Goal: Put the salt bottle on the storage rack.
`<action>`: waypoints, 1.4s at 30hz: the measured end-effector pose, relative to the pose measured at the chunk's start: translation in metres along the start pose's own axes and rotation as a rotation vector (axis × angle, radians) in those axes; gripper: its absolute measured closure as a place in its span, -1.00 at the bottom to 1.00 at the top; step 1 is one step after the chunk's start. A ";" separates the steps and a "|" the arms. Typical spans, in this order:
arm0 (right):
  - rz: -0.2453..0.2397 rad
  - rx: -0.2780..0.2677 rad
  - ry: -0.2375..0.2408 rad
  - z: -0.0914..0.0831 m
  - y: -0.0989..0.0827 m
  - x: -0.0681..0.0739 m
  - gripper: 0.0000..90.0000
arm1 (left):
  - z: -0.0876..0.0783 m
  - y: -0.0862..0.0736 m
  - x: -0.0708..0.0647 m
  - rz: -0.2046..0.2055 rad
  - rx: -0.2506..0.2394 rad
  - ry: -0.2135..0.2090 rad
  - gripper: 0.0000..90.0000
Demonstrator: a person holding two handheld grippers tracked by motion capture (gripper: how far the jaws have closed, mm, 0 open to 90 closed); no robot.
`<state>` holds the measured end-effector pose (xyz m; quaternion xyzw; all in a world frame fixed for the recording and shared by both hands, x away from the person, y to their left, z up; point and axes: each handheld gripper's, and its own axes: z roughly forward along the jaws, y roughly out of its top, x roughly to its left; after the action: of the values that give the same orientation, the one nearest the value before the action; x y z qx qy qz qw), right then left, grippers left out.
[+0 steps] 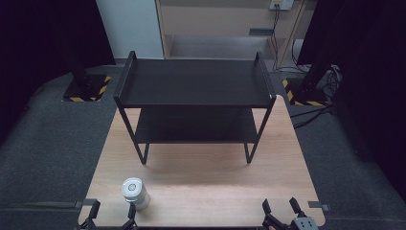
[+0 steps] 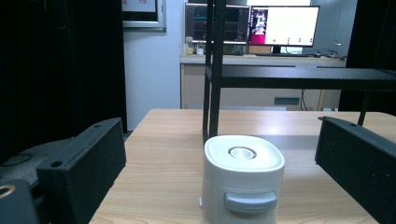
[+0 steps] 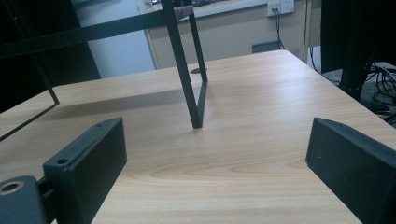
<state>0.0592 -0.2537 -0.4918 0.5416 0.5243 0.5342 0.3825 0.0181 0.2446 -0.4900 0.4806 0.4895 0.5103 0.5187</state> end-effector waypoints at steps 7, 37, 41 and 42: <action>0.001 0.001 0.004 0.000 0.001 -0.001 -0.89 | -0.003 -0.002 -0.002 -0.001 -0.005 0.010 -0.99; 0.010 0.023 0.011 -0.001 -0.002 -0.007 -0.89 | 0.008 -0.017 -0.020 0.000 -0.001 0.009 -1.00; 0.013 0.029 0.014 0.000 -0.003 -0.008 -0.90 | 0.011 -0.022 -0.024 -0.011 -0.005 0.007 -1.00; 0.013 0.029 0.014 0.000 -0.004 -0.008 -0.90 | 0.012 -0.023 -0.024 -0.013 -0.011 0.008 -1.00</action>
<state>0.0593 -0.2615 -0.4968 0.5466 0.5311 0.5330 0.3675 0.0310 0.2198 -0.5121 0.4724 0.4919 0.5113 0.5229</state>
